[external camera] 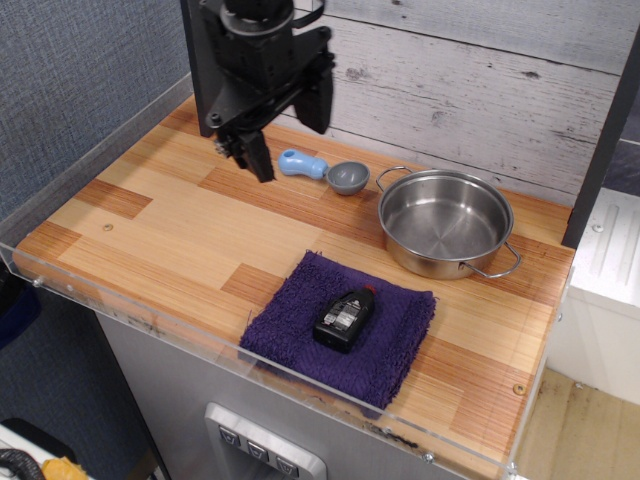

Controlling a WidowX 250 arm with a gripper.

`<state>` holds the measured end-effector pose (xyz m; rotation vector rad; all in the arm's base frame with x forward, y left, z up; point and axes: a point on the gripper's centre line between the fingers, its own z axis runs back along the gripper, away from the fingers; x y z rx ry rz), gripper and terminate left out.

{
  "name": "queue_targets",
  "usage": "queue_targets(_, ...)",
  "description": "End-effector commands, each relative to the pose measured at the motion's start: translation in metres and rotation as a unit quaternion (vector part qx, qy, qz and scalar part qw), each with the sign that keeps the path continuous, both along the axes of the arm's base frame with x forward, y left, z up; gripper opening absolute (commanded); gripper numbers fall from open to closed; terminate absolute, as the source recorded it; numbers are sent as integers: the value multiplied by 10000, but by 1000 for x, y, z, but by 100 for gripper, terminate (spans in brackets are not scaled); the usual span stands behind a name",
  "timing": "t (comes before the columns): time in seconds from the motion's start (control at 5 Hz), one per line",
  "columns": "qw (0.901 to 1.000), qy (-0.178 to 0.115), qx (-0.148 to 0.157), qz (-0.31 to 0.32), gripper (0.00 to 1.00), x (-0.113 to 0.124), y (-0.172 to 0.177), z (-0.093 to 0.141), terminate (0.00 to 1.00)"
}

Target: Move the spoon to the left of the purple towel.

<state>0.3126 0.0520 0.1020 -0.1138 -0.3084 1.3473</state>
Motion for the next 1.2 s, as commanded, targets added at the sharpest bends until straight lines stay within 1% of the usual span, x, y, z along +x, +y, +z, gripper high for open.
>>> queue_targets(0.0,9963,-271,79,815,100,23,30,-1,0)
queue_targets(0.2,9948,-216,74,997,100,36,38,-10,0)
queue_targets(0.4,9925,-170,-6,1214,100,47,44,-25,0)
queue_targets(0.6,9924,25,40,1231,100,54,45,-41,0)
queue_targets(0.8,9909,61,39,1345,100,62,49,-55,0)
queue_targets(1.0,9907,156,56,1353,100,71,46,-63,0)
